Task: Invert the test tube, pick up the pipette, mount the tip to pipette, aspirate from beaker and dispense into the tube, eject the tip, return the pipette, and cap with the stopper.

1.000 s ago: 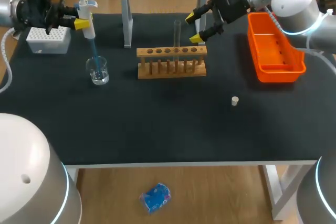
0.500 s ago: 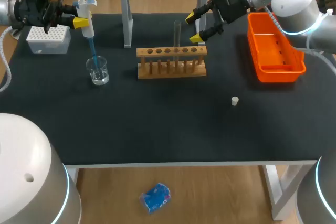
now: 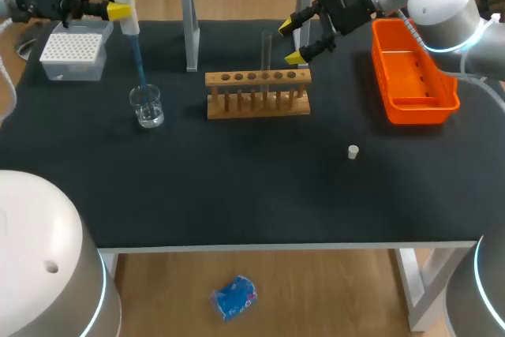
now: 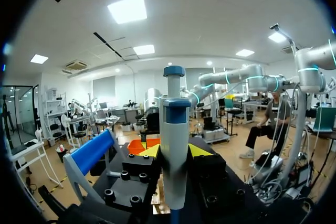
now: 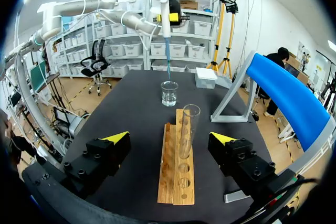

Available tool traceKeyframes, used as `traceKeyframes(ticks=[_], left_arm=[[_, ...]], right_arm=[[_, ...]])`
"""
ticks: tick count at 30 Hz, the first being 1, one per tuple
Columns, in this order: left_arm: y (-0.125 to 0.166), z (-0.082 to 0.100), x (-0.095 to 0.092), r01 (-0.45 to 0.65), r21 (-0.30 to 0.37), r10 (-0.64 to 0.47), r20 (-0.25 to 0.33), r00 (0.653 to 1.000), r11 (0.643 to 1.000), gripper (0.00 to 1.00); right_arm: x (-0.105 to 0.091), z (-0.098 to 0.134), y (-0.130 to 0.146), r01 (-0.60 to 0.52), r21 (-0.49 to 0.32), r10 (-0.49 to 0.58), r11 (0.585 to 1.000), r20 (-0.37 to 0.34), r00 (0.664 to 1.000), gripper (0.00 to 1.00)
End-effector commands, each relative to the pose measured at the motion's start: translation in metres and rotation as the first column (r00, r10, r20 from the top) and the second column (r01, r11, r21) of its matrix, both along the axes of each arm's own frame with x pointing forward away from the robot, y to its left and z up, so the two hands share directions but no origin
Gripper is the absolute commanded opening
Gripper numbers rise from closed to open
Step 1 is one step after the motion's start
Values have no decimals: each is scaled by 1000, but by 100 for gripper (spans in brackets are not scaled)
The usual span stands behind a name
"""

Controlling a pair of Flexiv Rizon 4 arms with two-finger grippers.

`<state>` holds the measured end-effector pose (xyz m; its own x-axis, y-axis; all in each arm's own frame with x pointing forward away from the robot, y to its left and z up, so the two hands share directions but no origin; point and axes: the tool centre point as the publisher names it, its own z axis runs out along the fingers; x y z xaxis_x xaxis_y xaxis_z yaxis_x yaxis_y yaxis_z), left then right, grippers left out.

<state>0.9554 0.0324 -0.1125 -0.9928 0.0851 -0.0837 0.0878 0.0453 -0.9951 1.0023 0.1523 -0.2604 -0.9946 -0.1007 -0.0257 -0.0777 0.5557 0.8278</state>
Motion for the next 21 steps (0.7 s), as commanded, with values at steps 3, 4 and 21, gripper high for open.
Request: traceKeyframes(ticks=[3, 4, 21], left_arm=[[-9, 41, -15, -26, 44, 26, -3, 1000, 999, 0], [-10, 47, -16, -26, 45, 27, -3, 1000, 999, 0], [-18, 133, -27, -68, 69, 66, 32, 997, 995, 0]], right_arm=[[1, 0, 0, -2, -2, 2, 1000, 0, 1000, 100], [1, 0, 0, -2, -2, 2, 1000, 0, 1000, 100], [1, 0, 0, -2, -2, 2, 1000, 0, 1000, 100]])
